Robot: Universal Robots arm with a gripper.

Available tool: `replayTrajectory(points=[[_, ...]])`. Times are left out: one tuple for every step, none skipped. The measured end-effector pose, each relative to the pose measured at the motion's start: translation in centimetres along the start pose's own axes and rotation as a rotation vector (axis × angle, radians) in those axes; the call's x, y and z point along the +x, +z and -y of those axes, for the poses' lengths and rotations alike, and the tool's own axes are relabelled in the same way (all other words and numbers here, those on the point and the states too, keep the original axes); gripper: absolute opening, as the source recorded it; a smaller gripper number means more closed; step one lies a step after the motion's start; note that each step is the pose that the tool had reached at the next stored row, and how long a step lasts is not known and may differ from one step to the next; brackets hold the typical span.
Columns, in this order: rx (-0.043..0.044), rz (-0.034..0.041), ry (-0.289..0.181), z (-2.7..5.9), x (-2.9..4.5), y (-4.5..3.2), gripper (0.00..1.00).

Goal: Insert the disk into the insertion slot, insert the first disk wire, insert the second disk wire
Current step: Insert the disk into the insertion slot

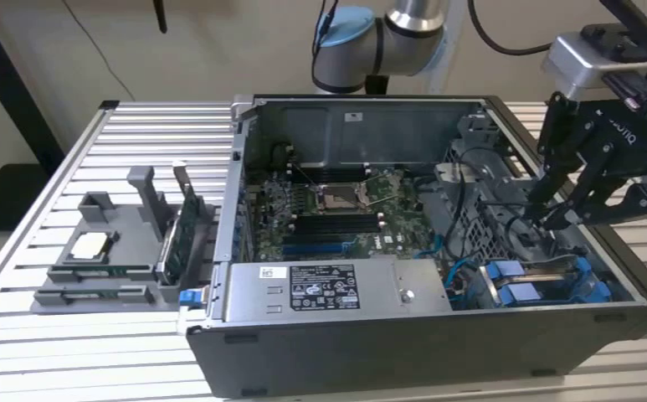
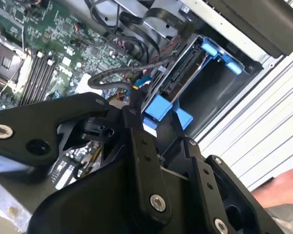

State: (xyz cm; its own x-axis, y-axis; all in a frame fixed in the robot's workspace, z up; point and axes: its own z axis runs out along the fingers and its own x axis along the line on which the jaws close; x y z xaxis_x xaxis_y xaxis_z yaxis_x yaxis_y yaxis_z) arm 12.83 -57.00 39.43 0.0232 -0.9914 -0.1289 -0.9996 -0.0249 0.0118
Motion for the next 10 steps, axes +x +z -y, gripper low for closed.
replayTrajectory(points=[[0.0135,-0.0004,-0.002,-0.31,-0.01,0.05,0.41],[0.0236,-0.0008,-0.003,-0.65,-0.05,0.11,0.41],[0.0311,-0.0008,-0.004,-0.95,-0.08,0.17,0.41],[0.0372,-0.0002,-0.005,-1.14,-0.11,0.22,0.41],[0.0435,0.0009,-0.006,-1.24,-0.14,0.26,0.41],[0.0515,0.0022,-0.006,-1.29,-0.15,0.32,0.41],[0.0586,0.0032,-0.008,-1.30,-0.17,0.35,0.41],[0.0661,0.0041,-0.008,-1.32,-0.19,0.41,0.41],[0.0731,0.0048,-0.009,-1.35,-0.22,0.47,0.41],[0.0790,0.0056,-0.010,-1.42,-0.24,0.54,0.41]])
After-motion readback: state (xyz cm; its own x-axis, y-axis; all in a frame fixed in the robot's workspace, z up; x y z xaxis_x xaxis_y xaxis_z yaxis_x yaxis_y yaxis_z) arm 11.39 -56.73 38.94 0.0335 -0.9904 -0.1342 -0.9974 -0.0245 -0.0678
